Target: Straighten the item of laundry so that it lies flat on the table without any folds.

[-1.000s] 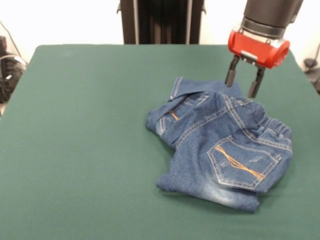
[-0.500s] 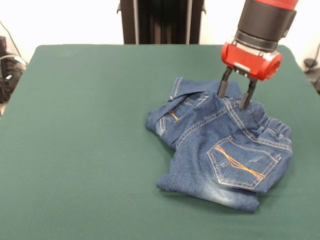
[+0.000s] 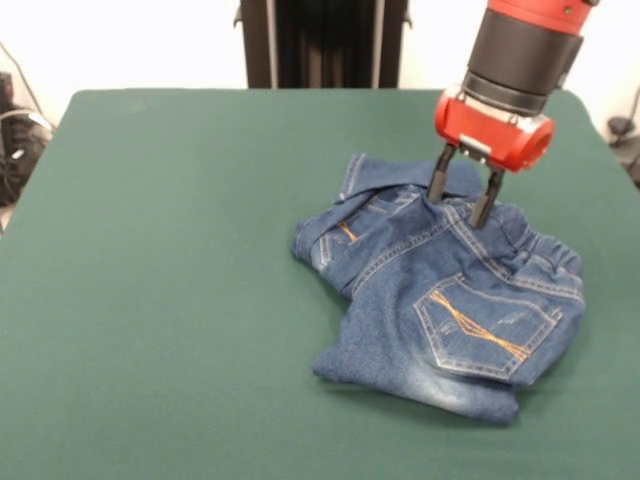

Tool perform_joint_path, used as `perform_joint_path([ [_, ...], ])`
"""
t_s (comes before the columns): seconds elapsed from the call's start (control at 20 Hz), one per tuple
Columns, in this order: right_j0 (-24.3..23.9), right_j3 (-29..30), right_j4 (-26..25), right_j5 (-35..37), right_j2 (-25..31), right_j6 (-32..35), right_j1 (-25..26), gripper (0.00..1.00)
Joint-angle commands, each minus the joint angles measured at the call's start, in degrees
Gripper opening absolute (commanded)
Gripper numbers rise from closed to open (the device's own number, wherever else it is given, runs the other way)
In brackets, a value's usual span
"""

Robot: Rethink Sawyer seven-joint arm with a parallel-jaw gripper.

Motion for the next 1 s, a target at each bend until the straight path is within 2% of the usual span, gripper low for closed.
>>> perform_joint_path([
  [0.05, -2.59, -0.15, 2.18, 0.82, 11.12, 13.14, 3.03, 1.0],
  [0.3, -4.96, -0.63, 1.99, 4.11, 14.79, 11.84, 3.33, 1.0],
  [0.75, -7.11, -4.05, 0.84, 8.96, 16.99, 11.12, 5.77, 1.0],
  [1.0, -8.08, -7.02, -0.31, 16.88, 17.71, 11.55, 7.9, 1.0],
])
